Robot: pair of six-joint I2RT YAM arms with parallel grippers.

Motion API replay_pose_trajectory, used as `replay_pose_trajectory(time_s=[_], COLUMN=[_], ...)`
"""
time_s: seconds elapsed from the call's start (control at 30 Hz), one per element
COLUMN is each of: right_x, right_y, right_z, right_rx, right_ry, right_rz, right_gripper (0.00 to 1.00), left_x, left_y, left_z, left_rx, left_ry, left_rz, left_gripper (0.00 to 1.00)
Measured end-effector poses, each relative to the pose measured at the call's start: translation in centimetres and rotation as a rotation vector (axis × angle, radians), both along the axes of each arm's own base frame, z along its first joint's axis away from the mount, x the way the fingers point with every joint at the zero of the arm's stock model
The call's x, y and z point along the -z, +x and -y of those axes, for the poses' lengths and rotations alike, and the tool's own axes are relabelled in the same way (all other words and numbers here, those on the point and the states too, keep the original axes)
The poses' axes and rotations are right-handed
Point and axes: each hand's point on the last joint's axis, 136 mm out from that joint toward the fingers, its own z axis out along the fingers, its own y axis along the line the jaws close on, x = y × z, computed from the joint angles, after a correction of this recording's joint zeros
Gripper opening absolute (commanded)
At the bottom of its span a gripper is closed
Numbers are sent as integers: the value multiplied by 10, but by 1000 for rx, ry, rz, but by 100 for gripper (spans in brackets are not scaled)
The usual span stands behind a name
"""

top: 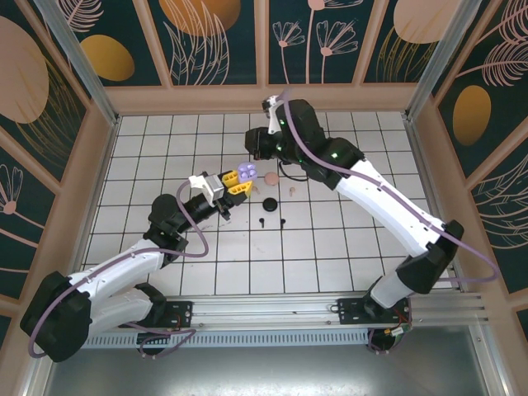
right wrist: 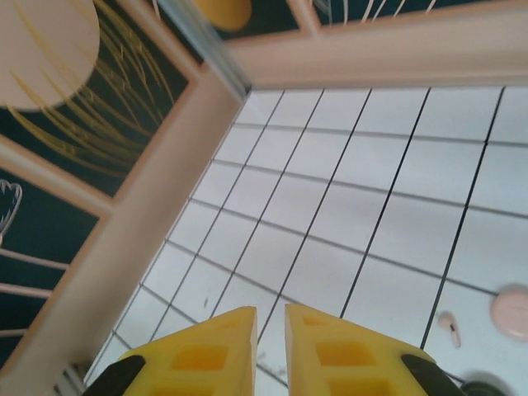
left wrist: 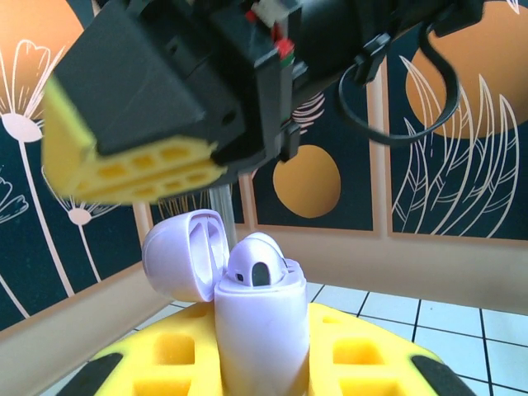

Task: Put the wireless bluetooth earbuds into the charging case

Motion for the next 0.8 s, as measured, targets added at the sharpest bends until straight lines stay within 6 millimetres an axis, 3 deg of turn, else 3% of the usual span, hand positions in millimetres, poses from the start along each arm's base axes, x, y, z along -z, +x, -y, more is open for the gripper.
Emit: replay_pose_trajectory(time_s=[0.23, 0.37, 0.5, 0.6, 0.8], right_x=[22, 27, 27, 23, 33], right_y=[-14, -27, -58, -70, -72], right_z=[-8, 2, 16, 26, 66], right_rx=[-101, -112, -144, -136, 16], right_ry=[-50, -45, -22, 13, 43], right_rz=[-68, -79, -88, -78, -92], right_gripper=[4, 1, 1, 4, 24], left_x=[1, 8, 14, 16, 15], left_y=[0, -3, 0, -3, 16], left_z=[2, 8, 11, 14, 5], left_rx=[13, 41, 43, 63, -24], left_ry=[3, 22, 33, 36, -24], left_rz=[-11, -33, -55, -63, -153], left_gripper=[0, 0, 0, 0, 0])
